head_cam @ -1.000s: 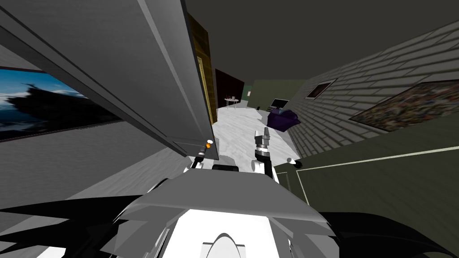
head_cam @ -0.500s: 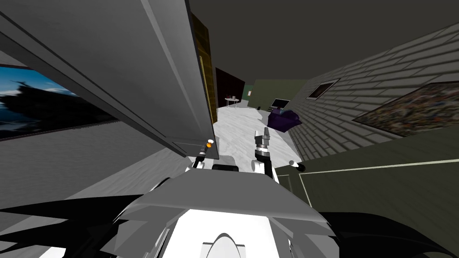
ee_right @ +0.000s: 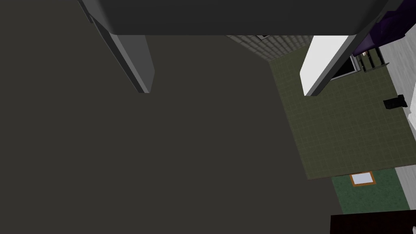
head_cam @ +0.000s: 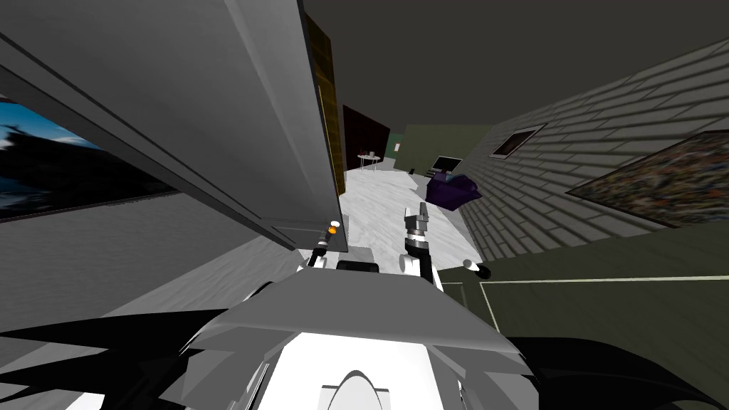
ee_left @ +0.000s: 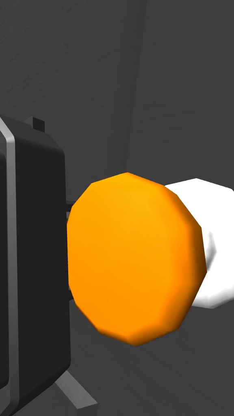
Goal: Push the door open
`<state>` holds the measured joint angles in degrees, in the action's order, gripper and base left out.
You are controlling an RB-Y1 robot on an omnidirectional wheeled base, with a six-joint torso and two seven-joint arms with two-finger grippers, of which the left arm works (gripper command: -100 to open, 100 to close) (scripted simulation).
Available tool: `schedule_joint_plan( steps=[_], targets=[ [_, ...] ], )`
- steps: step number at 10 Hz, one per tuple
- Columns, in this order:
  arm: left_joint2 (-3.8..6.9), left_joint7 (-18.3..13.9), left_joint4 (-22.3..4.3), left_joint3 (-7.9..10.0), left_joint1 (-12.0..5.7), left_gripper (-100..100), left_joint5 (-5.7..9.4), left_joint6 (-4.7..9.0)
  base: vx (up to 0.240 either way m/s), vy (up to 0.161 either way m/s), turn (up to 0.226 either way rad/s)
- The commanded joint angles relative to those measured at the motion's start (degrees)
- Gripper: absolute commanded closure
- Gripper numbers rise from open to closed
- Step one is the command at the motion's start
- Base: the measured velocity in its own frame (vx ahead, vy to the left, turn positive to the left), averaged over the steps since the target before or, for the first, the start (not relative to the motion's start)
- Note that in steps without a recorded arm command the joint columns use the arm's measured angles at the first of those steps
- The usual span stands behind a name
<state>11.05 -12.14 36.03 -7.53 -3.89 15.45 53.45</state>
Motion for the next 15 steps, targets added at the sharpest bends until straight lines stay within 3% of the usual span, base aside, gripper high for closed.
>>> schedule_joint_plan(
  steps=[1, 8, 13, 15],
  targets=[
    [-0.69, -2.8, -0.3, 0.0, -1.24, 100, 1.07, 0.61, 0.035, 0.006, 0.011],
    [-2.37, -12.1, -0.5, -0.41, -2.3, 100, 4.65, -0.36, 0.043, 0.004, 0.005],
    [-2.37, -12.2, -0.5, -0.41, -2.3, 100, 4.65, -0.36, 0.009, 0.0, 0.001],
    [-3.18, -16.2, -0.5, -0.61, -2.8, 100, 6.34, -0.81, 0.038, 0.003, 0.016]
  ],
)
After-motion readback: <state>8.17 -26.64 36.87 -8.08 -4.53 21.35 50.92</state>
